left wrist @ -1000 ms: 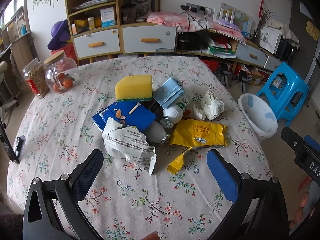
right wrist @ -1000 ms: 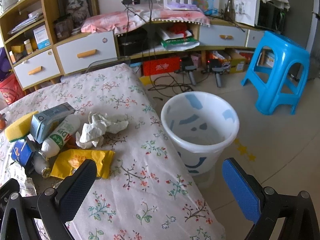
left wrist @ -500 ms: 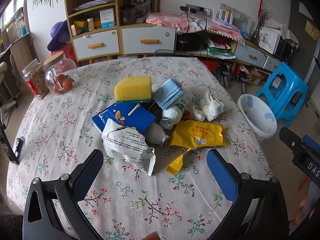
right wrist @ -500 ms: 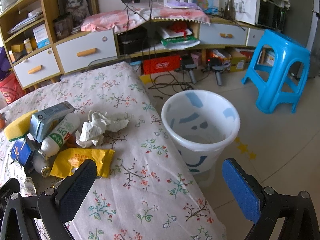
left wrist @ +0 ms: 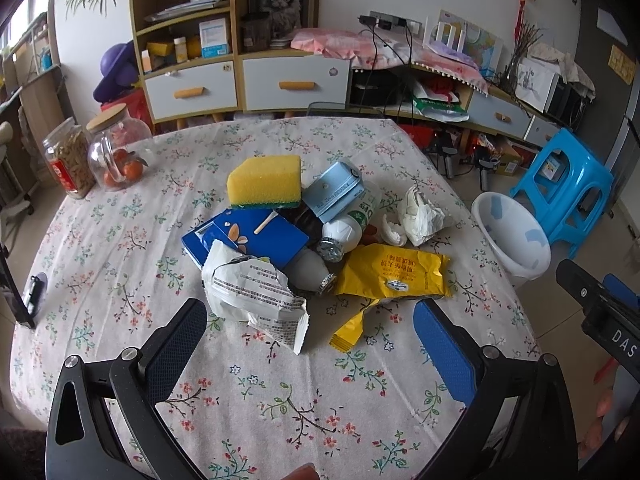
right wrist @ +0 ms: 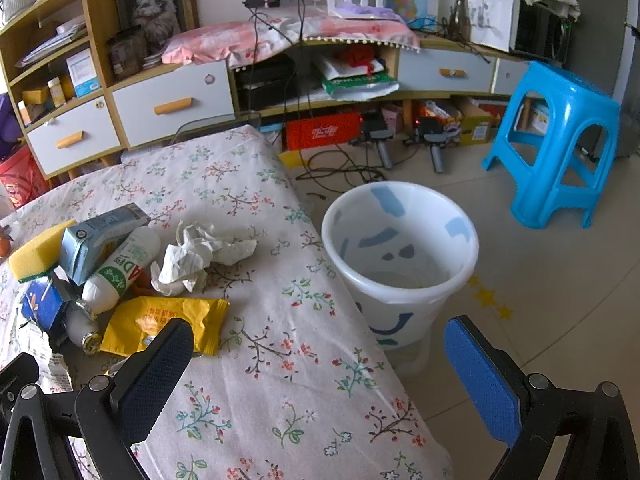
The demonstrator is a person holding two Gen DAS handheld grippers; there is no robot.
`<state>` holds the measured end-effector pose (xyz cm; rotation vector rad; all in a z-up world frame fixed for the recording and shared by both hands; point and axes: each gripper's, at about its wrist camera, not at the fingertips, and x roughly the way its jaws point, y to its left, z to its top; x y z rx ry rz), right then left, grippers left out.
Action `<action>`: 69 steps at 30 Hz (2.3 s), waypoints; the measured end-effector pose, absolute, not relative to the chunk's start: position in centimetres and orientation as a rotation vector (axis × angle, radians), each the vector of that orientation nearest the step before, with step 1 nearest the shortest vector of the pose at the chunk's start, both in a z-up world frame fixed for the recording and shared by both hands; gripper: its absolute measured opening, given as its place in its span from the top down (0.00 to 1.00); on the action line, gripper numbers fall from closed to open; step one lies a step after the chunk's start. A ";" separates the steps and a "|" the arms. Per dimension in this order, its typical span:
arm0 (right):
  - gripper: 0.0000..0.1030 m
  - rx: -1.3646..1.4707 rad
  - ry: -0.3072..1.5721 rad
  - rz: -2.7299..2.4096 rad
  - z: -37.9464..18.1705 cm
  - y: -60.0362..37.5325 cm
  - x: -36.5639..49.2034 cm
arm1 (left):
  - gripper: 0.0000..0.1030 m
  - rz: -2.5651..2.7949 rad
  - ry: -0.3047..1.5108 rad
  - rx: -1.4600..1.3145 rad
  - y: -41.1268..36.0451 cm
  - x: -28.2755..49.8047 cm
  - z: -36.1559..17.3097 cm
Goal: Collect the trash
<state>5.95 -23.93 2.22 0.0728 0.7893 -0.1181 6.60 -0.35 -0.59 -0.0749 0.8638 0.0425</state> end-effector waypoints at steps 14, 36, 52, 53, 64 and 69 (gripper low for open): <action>0.00 0.062 0.766 -0.126 3.1 -23.9 5.7 | 0.00 0.000 0.879 -0.114 1.1 7.0 0.4; 0.00 0.098 1.024 0.145 0.4 -19.6 16.3 | 0.09 0.014 1.030 -0.207 9.5 17.5 -1.3; 0.14 0.245 1.138 0.144 -4.7 -18.6 22.0 | 0.37 -0.064 1.053 -0.242 6.6 20.6 -2.9; 0.18 0.246 1.140 0.143 -4.9 -18.5 22.2 | 0.38 -0.060 1.051 -0.238 6.7 20.6 -3.0; 0.71 0.300 1.159 0.210 -5.9 -19.0 22.7 | 0.49 -0.063 0.987 -0.239 7.3 19.4 -1.6; 0.72 0.292 1.110 0.227 -4.0 -19.7 21.7 | 0.50 -0.065 0.936 -0.252 7.5 18.3 0.3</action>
